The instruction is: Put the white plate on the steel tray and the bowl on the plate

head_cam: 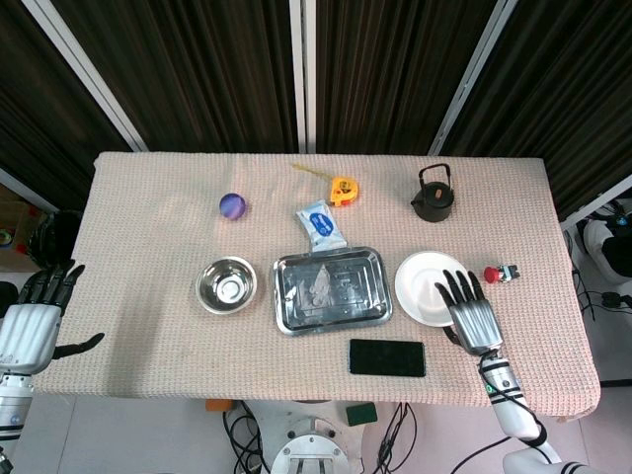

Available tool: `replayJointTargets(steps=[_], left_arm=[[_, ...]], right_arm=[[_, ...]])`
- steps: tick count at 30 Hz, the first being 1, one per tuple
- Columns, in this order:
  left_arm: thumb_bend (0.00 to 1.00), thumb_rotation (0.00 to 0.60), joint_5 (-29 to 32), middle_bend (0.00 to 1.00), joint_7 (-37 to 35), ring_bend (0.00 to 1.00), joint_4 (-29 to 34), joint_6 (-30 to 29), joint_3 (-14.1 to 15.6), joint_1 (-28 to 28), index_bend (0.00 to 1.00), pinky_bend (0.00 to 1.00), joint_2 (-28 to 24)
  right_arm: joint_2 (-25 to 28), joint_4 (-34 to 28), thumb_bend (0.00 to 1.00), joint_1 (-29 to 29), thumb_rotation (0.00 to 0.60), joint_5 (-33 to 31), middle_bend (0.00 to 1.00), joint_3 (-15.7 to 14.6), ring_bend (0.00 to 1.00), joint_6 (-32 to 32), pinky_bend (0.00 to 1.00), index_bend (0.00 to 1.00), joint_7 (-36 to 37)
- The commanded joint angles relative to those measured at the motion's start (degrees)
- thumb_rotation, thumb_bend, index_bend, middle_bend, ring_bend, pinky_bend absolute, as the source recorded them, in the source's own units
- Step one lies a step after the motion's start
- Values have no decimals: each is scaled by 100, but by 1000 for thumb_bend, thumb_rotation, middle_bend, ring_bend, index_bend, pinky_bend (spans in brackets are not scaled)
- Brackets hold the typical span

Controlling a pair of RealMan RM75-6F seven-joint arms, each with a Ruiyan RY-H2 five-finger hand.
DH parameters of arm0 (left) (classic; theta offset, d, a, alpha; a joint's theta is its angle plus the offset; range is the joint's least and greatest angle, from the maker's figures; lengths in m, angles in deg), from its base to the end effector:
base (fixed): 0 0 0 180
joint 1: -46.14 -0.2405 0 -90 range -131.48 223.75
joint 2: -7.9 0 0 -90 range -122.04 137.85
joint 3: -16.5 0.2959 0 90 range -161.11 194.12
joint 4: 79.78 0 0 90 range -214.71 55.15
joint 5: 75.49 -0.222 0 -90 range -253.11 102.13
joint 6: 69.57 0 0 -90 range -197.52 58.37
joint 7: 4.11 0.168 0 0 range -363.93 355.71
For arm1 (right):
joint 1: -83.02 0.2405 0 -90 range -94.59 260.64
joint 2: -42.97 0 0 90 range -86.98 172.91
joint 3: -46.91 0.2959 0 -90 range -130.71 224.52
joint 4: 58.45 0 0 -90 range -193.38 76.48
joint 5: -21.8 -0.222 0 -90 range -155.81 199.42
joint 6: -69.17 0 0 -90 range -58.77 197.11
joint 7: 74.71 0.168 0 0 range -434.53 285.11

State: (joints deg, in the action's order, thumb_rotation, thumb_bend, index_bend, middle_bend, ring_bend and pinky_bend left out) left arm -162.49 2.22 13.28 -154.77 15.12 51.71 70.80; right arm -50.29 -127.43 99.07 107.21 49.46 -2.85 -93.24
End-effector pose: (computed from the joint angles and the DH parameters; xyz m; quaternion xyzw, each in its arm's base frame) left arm -0.3472 0.2075 0.1669 -0.6282 -0.3497 -0.3540 0.5982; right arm -0.3292 -0.2719 -0.0259 0.7174 -0.3154 0.3085 0.5391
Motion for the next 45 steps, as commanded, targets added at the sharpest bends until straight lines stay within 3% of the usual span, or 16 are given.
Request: replayJointTargets(steps=[1, 12, 26, 30, 37, 40, 45], left_arm=[[24, 469, 16, 27, -6, 25, -14, 8, 4, -7, 31, 107, 10], [25, 469, 20, 27, 58, 25, -32, 35, 4, 1, 32, 107, 60], [24, 474, 193, 27, 71, 25, -33, 166, 37, -34, 32, 107, -7], [25, 477, 204, 27, 87, 25, -16, 178, 25, -24, 32, 107, -12], [25, 500, 232, 27, 109, 25, 0, 215, 19, -13, 34, 107, -17], [25, 502, 241, 27, 106, 25, -4, 215, 17, -16, 35, 107, -20], [25, 502, 236, 27, 98, 25, -21, 241, 23, -5, 35, 107, -9]], right_arm=[[-49, 66, 273, 5, 600, -28, 0, -8, 0, 23, 0, 191, 39], [-245, 328, 338, -22, 600, 22, 0, -65, 0, -103, 0, 232, 37], [-887, 1092, 430, 146, 600, 54, 21, 75, 0, -182, 0, 320, -28], [-1050, 1318, 441, 189, 600, 123, 38, 123, 0, -332, 0, 480, 115], [-1342, 2029, 487, 208, 600, 546, 127, 163, 0, -1207, 0, 929, 764], [-1460, 2341, 508, 213, 600, 643, 156, 254, 0, -1627, 0, 997, 1094], [-1478, 2527, 521, 329, 600, 817, 170, 372, 0, -2137, 0, 1000, 1355]])
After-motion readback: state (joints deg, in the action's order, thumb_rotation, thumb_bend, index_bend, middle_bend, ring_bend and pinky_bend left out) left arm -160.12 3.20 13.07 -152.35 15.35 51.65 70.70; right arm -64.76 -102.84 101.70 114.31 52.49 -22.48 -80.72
